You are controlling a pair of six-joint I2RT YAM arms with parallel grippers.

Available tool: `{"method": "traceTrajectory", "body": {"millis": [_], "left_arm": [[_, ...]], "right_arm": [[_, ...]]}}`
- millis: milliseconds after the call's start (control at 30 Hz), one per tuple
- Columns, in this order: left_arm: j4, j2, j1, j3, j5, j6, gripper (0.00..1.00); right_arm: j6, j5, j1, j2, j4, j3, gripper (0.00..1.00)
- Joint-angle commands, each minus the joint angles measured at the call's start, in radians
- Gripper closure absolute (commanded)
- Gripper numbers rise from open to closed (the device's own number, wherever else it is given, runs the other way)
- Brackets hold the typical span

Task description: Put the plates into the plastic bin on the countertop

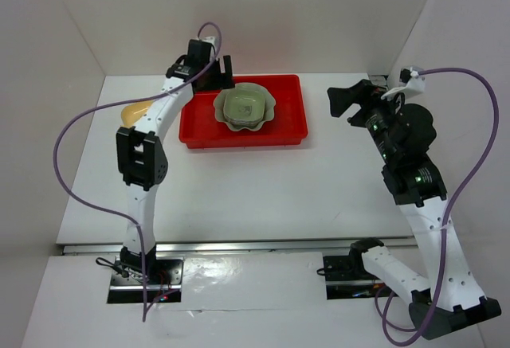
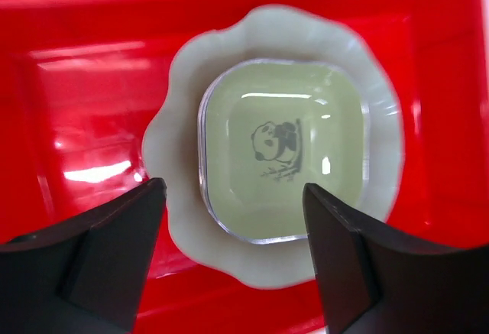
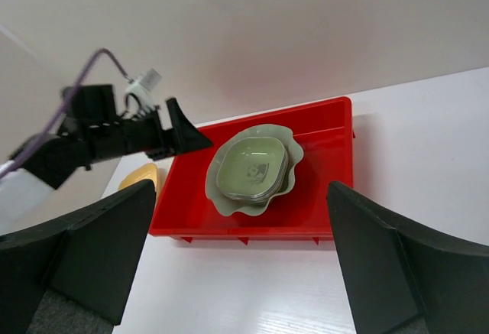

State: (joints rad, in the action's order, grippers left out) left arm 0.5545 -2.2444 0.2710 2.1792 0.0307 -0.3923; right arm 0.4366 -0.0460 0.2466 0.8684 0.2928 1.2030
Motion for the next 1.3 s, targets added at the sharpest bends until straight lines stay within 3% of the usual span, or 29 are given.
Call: {"method": "traceTrajectory", "body": {"millis": [0, 33, 133, 300, 333, 433, 767, 1000, 1267], "left_arm": [[-0.061, 0.212, -0.009, 0.007, -0.090, -0.066, 0.04], [-0.033, 0.239, -0.028, -0.010, -0.176, -0.119, 0.00], [0.030, 0.331, -0.148, -0.070, -0.241, -0.230, 0.00], [0.091, 0.355, -0.468, -0.229, 0.038, -0.398, 0.00], [0.091, 0.355, -0.543, -0.258, 0.050, -0.398, 0.00], [0.062, 0.345, -0.619, -0.375, -0.006, -0.398, 0.00], [0.032, 0.203, -0.644, -0.335, -0.035, -0.361, 0.00], [0.076, 0.118, -0.644, -0.265, -0.172, -0.350, 0.02], [0.076, 0.037, -0.644, -0.274, -0.156, -0.359, 0.07]], "right_arm": [[-0.002, 0.005, 0.008, -0.002, -0.004, 0.009, 0.00], [-0.002, 0.005, 0.008, -0.002, -0.004, 0.009, 0.00], [-0.002, 0.017, 0.008, -0.002, -0.004, 0.009, 0.00], [-0.002, 0.055, 0.008, 0.007, -0.024, -0.025, 0.00], [-0.002, 0.066, 0.008, 0.007, -0.024, -0.036, 0.00], [-0.012, 0.066, 0.008, 0.017, -0.034, -0.045, 0.00], [-0.062, 0.057, 0.008, 0.026, -0.014, -0.066, 0.00], [-0.062, 0.057, 0.008, 0.035, -0.014, -0.076, 0.00], [-0.062, 0.057, 0.008, 0.044, -0.023, -0.076, 0.00]]}}
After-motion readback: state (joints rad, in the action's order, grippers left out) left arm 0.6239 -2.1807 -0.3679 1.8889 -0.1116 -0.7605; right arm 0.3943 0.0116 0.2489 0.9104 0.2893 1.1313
